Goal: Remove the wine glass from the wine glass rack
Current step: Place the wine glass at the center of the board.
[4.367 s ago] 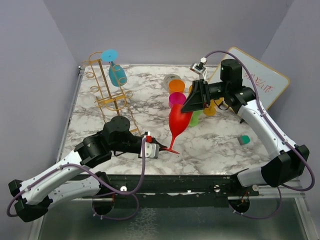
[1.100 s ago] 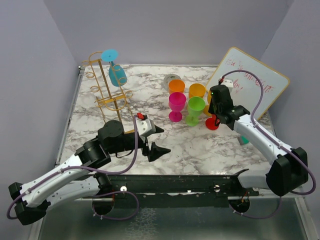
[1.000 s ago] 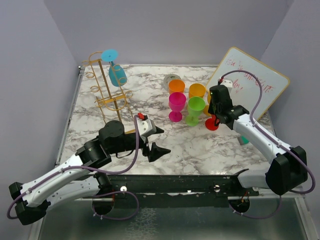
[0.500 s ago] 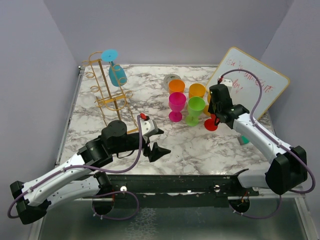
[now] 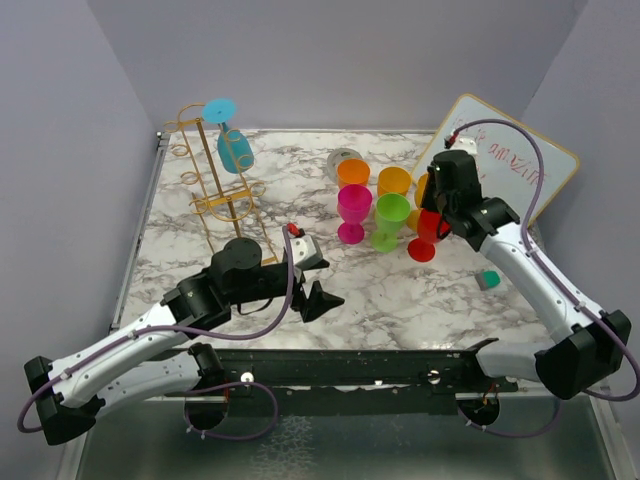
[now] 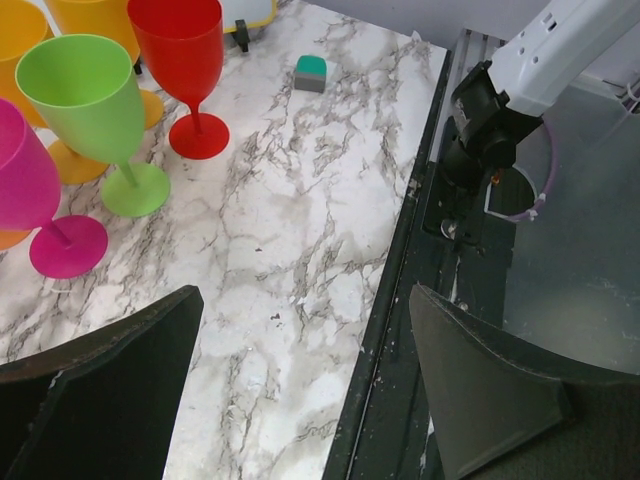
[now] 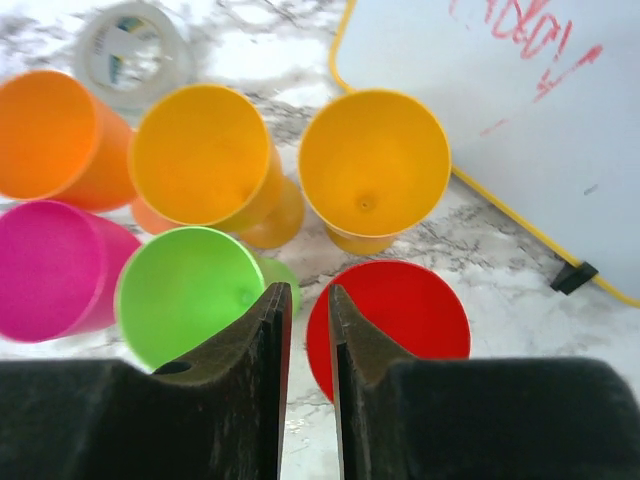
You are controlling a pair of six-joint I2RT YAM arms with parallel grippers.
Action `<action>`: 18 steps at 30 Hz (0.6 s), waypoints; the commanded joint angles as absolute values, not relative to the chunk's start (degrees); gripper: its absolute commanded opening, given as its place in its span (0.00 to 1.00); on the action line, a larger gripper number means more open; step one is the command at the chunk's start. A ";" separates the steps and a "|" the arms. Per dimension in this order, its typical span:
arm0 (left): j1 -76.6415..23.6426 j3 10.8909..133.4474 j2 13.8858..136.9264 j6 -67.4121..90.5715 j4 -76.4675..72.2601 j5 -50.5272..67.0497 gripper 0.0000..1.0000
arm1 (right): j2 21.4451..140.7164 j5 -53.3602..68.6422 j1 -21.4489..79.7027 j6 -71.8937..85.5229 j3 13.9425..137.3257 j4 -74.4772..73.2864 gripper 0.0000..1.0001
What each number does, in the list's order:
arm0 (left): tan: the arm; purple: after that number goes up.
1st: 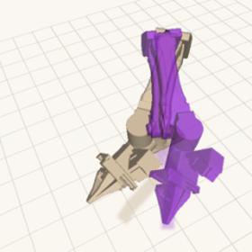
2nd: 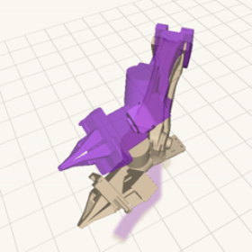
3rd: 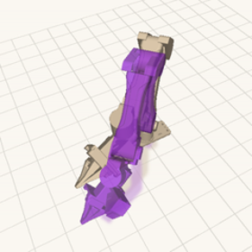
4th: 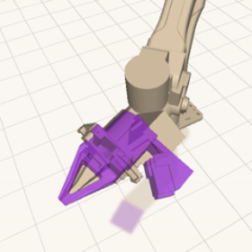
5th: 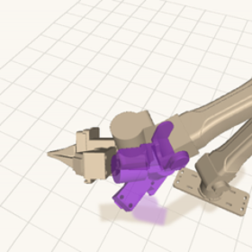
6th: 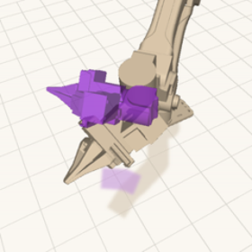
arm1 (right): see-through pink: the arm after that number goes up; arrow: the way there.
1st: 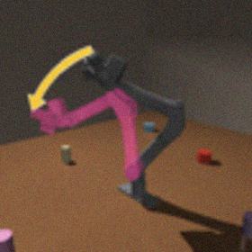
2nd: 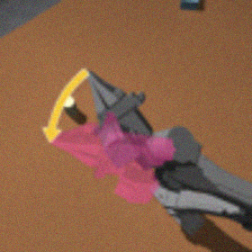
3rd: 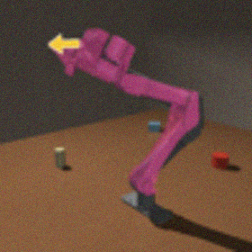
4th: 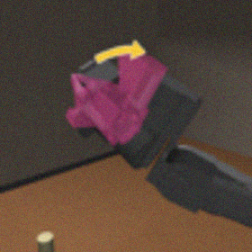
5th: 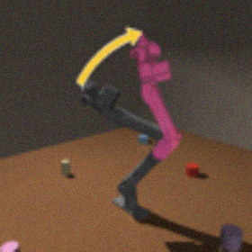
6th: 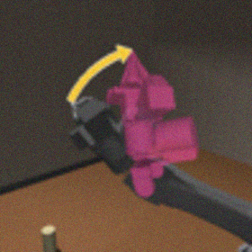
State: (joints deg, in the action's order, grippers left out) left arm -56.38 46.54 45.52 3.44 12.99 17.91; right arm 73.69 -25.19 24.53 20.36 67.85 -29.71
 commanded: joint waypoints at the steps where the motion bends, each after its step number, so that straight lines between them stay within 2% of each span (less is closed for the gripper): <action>1: -56.25 49.75 45.55 4.93 13.62 16.21 0.86 | 69.72 -16.44 24.61 19.24 71.31 -31.35 0.27; 4: -56.25 50.37 45.61 5.62 13.62 15.70 0.86 | 67.15 -7.36 24.62 19.27 71.14 -28.98 0.30; 13: -56.25 49.53 42.50 4.65 14.81 15.91 0.87 | 64.63 16.98 24.70 20.50 69.60 -22.30 0.45; 16: -56.25 48.83 40.69 3.38 14.77 18.51 0.87 | 65.97 22.41 25.83 23.68 66.59 -18.67 0.46; 18: -56.25 48.69 39.80 2.67 15.12 19.64 0.87 | 67.32 21.78 29.18 24.25 65.12 -16.70 0.46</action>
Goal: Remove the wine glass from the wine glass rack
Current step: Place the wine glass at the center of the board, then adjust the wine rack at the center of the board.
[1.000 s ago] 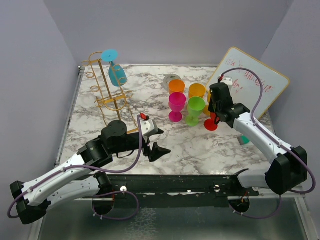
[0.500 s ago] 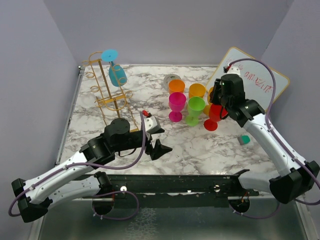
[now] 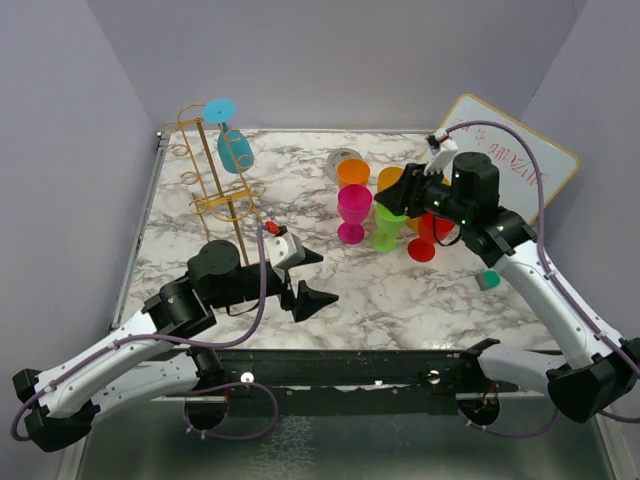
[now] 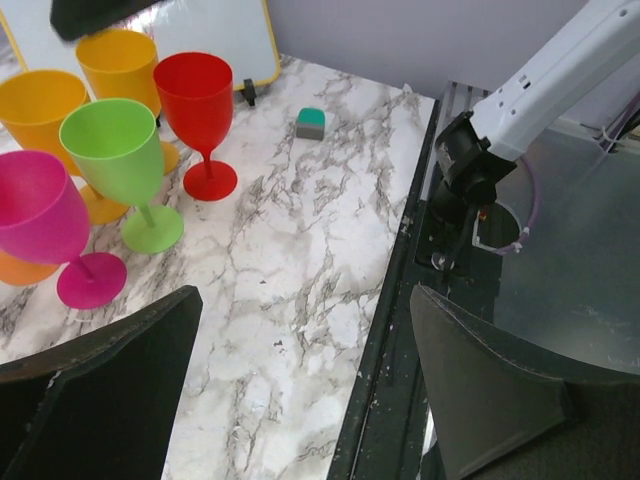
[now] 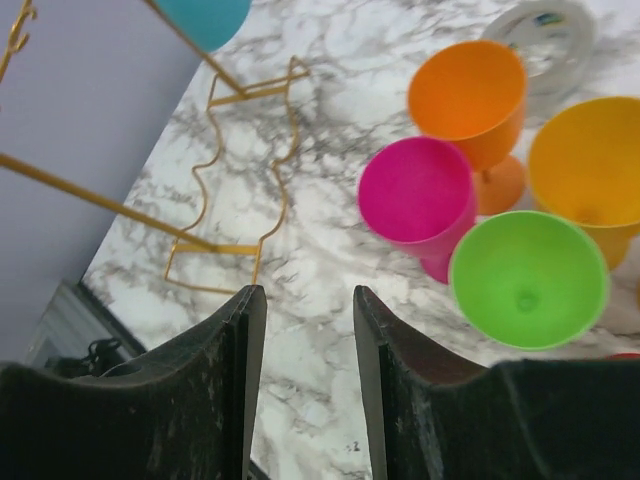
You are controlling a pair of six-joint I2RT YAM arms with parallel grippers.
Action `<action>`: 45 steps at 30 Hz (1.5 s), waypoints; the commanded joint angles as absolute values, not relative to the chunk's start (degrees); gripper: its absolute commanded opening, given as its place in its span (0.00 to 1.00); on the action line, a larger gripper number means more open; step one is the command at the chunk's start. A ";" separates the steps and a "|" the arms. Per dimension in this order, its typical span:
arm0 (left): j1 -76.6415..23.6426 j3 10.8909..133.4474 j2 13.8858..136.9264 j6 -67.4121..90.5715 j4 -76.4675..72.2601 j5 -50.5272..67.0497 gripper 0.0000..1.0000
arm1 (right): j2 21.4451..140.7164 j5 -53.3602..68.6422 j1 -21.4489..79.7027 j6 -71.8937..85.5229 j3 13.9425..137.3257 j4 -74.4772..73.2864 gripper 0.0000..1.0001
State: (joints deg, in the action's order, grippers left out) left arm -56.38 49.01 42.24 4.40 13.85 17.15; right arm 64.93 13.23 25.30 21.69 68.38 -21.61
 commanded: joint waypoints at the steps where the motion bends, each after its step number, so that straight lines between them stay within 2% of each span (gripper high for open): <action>1: -56.25 48.74 39.24 2.77 15.38 19.54 0.87 | 68.11 20.95 31.14 24.09 64.90 -16.34 0.46; 8: -56.25 49.71 37.03 3.86 16.00 21.69 0.87 | 73.77 18.21 41.36 25.90 61.07 -8.94 0.46; 17: -56.25 50.14 35.80 4.29 16.39 20.75 0.87 | 88.00 13.44 52.08 24.55 60.33 -3.75 0.46; 31: -56.25 50.41 35.51 4.04 17.20 19.44 0.87 | 106.86 15.58 54.67 23.00 68.23 -1.24 0.43; 40: -56.25 50.54 35.47 4.00 18.08 18.77 0.87 | 113.47 7.81 54.66 22.06 73.86 -5.81 0.43; 45: -56.25 50.41 35.35 3.88 18.28 18.50 0.87 | 115.51 14.49 54.65 20.95 74.78 -3.60 0.43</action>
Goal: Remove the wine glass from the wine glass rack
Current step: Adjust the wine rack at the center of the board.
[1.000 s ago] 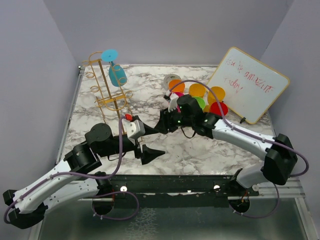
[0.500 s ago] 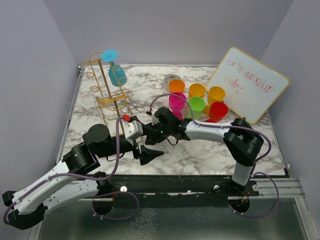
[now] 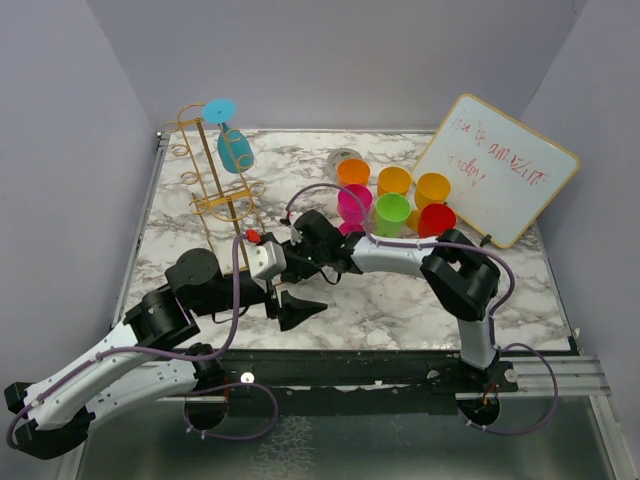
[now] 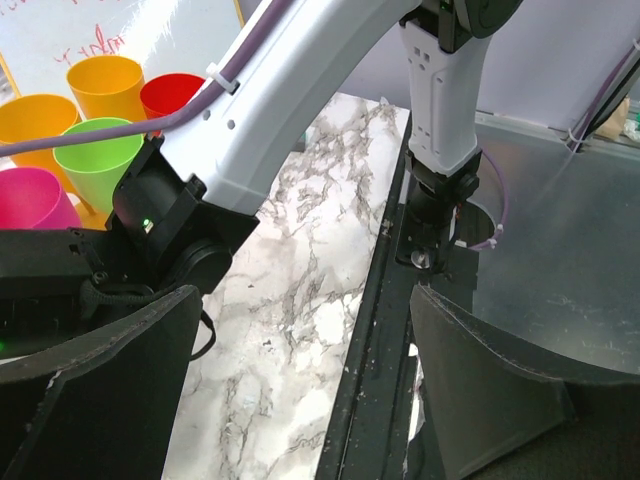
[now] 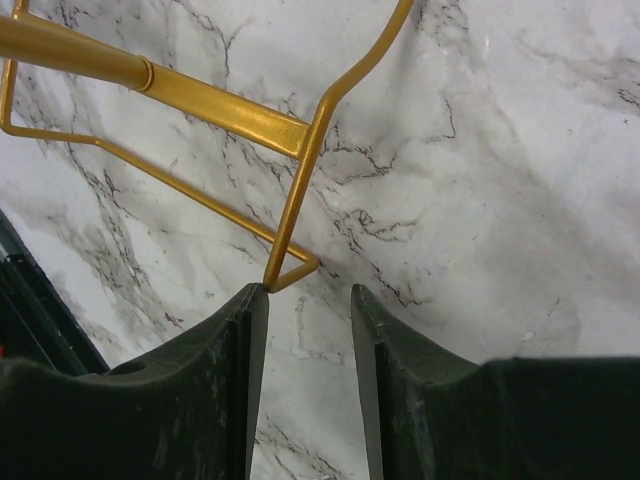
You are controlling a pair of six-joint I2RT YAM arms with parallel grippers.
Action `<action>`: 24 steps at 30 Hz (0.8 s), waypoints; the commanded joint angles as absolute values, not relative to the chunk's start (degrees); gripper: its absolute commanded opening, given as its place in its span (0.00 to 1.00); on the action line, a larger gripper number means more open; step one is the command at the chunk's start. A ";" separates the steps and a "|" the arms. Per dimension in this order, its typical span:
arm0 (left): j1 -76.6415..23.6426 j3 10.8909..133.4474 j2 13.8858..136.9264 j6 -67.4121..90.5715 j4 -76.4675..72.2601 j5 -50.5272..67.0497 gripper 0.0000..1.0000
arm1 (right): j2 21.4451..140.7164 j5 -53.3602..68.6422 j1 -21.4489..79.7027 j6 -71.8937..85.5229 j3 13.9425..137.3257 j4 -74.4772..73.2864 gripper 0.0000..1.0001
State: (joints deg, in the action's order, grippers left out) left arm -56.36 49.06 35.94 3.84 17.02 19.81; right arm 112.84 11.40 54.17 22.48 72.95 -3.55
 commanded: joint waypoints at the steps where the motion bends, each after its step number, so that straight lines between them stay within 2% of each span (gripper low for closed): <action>1: -56.25 50.44 35.35 3.88 18.35 18.46 0.87 | 116.18 15.89 54.64 21.12 75.26 -3.23 0.43; 9: -56.25 50.71 35.24 4.13 18.38 18.04 0.87 | 119.19 21.09 55.87 24.76 79.23 -0.57 0.44; 16: -56.24 51.49 35.64 3.97 18.37 17.35 0.86 | 123.96 27.80 57.59 35.55 80.21 9.92 0.44; 24: -56.27 52.56 36.62 4.24 18.37 14.79 0.86 | 132.33 33.06 59.40 37.90 94.22 7.54 0.44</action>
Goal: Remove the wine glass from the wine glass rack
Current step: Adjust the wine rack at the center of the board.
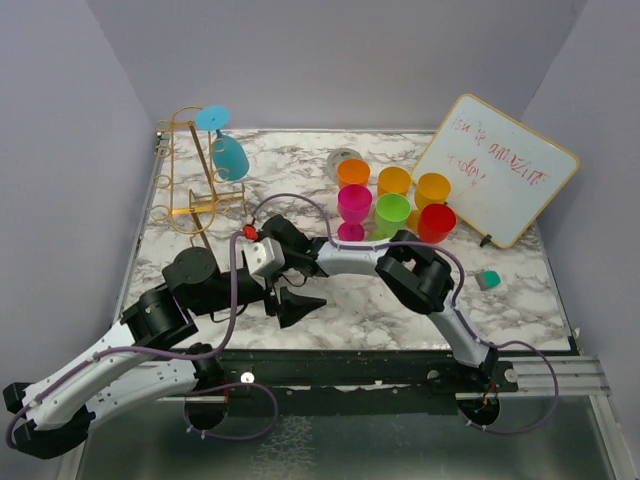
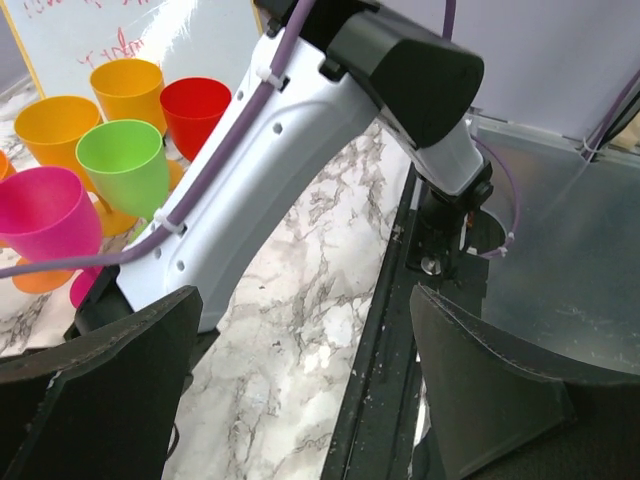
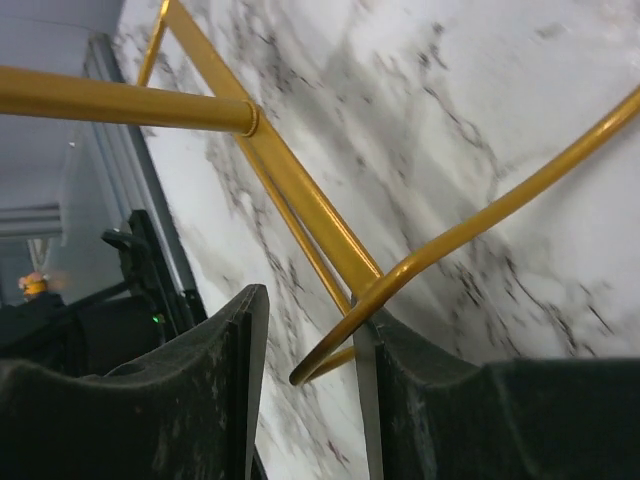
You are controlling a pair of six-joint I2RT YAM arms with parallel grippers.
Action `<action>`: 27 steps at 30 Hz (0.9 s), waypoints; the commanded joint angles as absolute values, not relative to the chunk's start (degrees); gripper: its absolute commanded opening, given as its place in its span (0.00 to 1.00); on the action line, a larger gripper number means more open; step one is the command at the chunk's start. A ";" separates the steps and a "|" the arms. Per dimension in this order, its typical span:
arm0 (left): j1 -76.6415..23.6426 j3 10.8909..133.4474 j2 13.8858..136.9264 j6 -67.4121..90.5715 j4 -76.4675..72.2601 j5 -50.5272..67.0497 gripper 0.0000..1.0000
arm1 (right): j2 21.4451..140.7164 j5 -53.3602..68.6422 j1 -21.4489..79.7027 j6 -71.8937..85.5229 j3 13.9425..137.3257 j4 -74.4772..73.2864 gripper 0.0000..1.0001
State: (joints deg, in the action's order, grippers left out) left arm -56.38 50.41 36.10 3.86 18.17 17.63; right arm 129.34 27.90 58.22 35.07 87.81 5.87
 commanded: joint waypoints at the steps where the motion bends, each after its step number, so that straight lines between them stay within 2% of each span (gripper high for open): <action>1: -56.25 52.78 36.81 4.15 18.37 14.20 0.86 | 133.24 33.65 59.53 38.52 95.33 7.56 0.44; 5: -56.25 53.73 37.28 4.29 18.46 12.04 0.86 | 132.31 32.66 59.68 38.06 94.35 6.63 0.44; 11: -56.25 56.39 38.55 9.18 18.86 5.56 0.89 | 121.52 26.22 59.22 34.57 84.75 6.05 0.49; 16: -56.25 64.88 44.25 10.80 22.56 1.57 0.90 | 112.76 22.77 59.23 33.56 77.65 6.52 0.49; 18: -56.25 69.42 47.37 9.62 25.31 -2.32 0.99 | 109.44 21.25 59.24 32.78 75.30 6.49 0.49; 27: -56.25 84.65 56.88 11.38 26.80 -19.39 0.99 | 96.11 11.75 59.18 35.70 60.44 13.46 0.49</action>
